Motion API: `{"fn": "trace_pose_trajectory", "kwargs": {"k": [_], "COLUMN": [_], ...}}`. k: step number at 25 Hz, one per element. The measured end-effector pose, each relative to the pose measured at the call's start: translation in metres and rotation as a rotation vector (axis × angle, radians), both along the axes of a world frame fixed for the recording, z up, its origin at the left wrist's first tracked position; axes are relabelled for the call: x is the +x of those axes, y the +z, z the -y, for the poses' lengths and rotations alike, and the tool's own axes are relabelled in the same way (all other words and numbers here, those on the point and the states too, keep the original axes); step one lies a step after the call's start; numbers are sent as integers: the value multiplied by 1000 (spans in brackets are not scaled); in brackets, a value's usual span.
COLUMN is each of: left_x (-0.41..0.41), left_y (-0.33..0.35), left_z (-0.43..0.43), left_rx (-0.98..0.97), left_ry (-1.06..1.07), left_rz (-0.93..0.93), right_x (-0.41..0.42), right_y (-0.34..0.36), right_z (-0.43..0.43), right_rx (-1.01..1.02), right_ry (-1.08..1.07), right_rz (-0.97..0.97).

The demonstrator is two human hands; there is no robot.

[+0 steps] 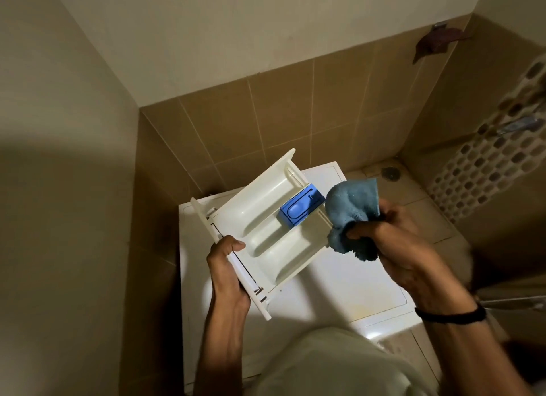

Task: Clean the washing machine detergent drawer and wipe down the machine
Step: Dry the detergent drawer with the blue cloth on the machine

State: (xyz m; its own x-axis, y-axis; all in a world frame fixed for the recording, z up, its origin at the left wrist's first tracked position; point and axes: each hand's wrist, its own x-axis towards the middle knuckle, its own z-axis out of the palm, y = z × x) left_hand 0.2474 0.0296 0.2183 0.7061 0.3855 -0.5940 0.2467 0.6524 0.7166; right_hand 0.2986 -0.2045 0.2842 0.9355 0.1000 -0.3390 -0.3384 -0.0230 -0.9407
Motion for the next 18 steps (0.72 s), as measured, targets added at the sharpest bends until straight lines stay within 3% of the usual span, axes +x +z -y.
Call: {"fn": "trace_pose_trajectory", "kwargs": {"k": [2,5,7,10,14,16,18], "left_x": [1,2,1,-2,3,5,0], "left_y": [3,1,3,5,-5,-10,-10], "left_z": [3,5,11,18,1,-8,-9], "left_rx": [40,126,239,351,184,210,170], "left_ry": [16,60,85,115,103,66,52], "left_rz": [-2,-15,8,50,10,-14,7], "right_x": [-6,-20,-32,-34,-63,-75,-68], "right_y": [-5,-23,-32,-44,-55,-59,-60], "right_z": [-13,-39,-60,-81,-104,-105,-94], "right_rx": [-166,-791,-960,-936,-835,-798,-675], "right_ry": [70,249,264,311,438,542,468], "right_rz": [126,345,516,700,767,786,807]}}
